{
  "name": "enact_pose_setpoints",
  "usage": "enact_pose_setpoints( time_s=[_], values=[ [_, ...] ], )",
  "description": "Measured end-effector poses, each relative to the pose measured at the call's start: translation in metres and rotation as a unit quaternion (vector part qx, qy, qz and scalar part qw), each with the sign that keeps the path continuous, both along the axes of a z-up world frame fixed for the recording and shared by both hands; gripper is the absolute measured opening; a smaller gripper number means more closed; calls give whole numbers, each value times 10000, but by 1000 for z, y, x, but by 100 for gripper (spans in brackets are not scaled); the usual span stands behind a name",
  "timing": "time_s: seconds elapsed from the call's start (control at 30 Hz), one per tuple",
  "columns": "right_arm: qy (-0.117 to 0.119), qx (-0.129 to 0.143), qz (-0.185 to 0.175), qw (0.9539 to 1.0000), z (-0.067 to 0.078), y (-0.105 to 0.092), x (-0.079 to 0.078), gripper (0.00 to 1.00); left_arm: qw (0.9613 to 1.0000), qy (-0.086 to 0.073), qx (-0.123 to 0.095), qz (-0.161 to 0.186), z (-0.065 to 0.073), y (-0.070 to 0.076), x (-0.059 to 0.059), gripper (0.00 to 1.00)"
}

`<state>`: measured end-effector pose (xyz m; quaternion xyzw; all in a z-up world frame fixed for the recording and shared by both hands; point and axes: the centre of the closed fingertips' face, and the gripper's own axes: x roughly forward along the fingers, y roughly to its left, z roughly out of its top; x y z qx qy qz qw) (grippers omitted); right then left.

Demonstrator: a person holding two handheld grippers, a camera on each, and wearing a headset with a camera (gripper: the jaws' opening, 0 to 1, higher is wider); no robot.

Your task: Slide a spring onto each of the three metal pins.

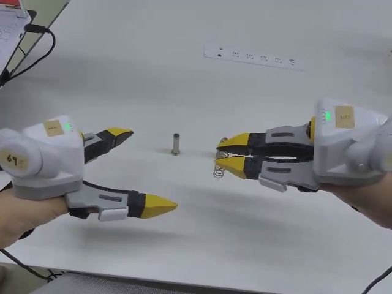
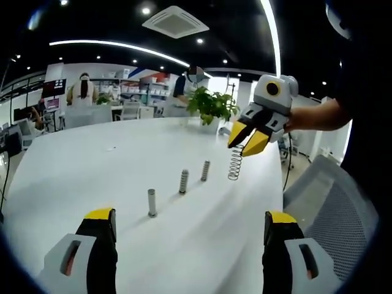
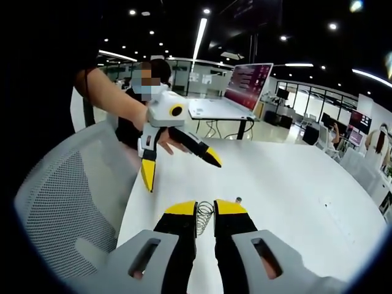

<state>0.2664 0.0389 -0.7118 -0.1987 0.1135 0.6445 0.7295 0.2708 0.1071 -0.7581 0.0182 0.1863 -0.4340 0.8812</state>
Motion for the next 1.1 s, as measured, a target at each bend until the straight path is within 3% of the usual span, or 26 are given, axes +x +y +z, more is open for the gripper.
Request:
enact_pose_setpoints(
  time_s=[0.37, 1.1],
  values=[
    [-79, -81, 195, 9997, -10, 14, 0, 7, 10000, 44, -14, 54, 0, 5, -2, 98],
    [-65, -2, 171, 9998, -16, 45, 29, 7, 9999, 30, -40, 94, 0, 5, -2, 97]
  ],
)
